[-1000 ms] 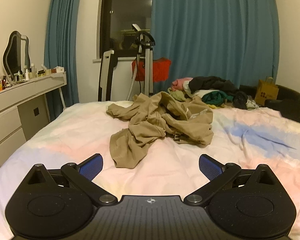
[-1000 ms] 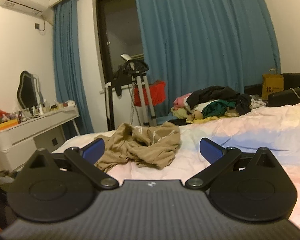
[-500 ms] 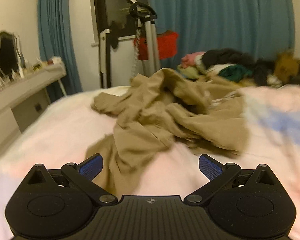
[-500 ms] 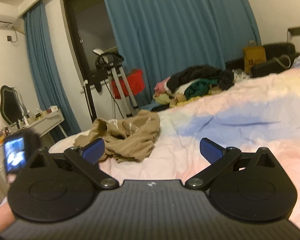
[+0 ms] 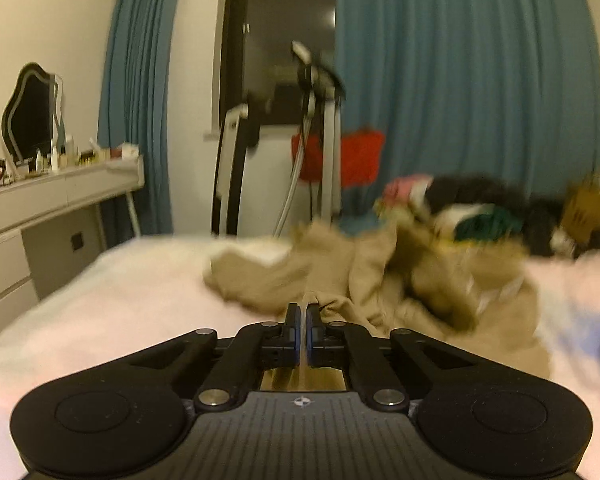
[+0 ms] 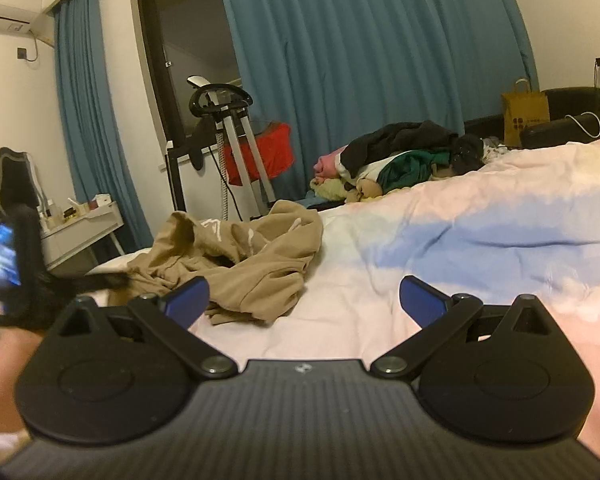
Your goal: Fold clothes
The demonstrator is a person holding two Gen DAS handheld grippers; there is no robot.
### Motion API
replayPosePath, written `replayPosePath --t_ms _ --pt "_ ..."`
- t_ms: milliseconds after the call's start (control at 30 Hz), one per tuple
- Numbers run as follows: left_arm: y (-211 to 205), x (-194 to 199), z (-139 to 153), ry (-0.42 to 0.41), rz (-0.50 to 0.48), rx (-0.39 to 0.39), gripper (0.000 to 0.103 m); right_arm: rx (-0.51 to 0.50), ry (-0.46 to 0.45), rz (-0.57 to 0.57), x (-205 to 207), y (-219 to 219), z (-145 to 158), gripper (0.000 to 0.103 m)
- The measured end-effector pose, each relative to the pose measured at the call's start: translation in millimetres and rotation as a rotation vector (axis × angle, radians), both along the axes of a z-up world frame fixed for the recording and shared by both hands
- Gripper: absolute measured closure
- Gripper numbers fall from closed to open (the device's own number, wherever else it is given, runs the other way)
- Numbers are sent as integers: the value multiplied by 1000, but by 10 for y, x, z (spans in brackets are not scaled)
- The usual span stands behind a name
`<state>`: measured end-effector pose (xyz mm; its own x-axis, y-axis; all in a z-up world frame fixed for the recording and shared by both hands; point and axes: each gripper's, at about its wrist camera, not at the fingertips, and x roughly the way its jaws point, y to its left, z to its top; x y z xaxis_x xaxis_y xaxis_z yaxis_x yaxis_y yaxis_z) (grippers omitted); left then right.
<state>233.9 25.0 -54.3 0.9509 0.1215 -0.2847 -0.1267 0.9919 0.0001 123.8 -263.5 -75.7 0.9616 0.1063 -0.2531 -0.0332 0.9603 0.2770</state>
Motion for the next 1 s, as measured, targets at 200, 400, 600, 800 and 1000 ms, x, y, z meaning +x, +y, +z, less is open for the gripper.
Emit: replayPosePath --t_ms 200,400,600,800,1000 --pt "112 -800 572 -149 -38 -53 101 -34 -25 -7 -99 42 36 0" --pt "190 -1682 1003 -222 -105 -52 102 -78 -68 15 -303 140 137 0" --pt "461 -2322 1327 -192 -140 19 102 -152 -103 47 -553 274 251 0" --pt "1027 -2226 1056 124 0 30 101 -84 -57 128 -699 386 310 0" --pt "1304 -2233 991 190 81 -120 72 -78 -36 180 -775 516 318 0"
